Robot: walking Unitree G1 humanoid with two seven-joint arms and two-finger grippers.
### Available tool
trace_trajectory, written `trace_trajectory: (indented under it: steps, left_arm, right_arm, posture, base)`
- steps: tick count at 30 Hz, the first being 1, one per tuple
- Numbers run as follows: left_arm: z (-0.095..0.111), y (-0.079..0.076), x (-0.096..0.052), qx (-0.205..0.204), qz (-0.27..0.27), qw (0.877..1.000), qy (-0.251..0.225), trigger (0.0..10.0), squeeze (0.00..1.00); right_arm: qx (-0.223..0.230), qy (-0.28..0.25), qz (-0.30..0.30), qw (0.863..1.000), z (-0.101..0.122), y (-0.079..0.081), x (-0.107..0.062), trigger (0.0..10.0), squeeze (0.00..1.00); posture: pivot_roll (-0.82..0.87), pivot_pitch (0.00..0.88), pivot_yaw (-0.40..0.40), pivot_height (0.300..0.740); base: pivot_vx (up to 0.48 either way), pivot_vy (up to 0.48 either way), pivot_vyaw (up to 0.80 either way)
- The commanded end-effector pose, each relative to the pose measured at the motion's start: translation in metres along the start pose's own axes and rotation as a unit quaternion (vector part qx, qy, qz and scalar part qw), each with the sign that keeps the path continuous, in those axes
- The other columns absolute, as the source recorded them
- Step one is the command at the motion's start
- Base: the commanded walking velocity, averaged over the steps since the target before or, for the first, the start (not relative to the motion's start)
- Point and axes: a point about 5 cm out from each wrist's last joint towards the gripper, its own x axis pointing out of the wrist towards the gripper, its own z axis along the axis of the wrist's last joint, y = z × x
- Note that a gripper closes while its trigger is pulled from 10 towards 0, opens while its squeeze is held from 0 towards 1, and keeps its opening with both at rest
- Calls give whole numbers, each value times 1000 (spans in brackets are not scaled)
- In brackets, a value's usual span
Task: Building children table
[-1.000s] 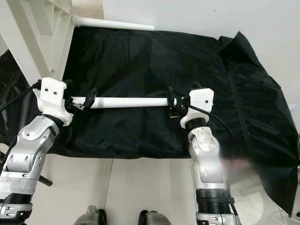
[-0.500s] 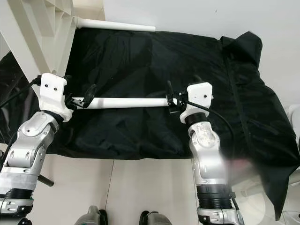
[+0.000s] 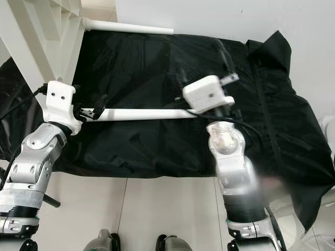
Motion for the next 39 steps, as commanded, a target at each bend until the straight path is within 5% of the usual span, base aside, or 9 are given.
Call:
trace_trajectory:
  steps: [1, 12, 39]
  left_arm:
    - [-4, 4, 0, -3, 30, 999, 11, 10000, 0]
    - [-3, 6, 3, -6, 34, 999, 8, 10000, 0]
    - [-2, 4, 4, -9, 34, 999, 4, 10000, 0]
  right_arm:
    - [-26, -28, -3, 999, 7, -4, 3, 10000, 0]
    - [-88, -90, 22, 992, 21, -11, 41, 10000, 0]
    - [-135, -77, 74, 985, 7, 6, 98, 10000, 0]
  posture:
    - [26, 146, -22, 740]
    - [25, 140, -38, 740]
    - [33, 133, -57, 740]
  base:
    - [0, 0, 0]
    - [0, 0, 0]
    - [0, 0, 0]
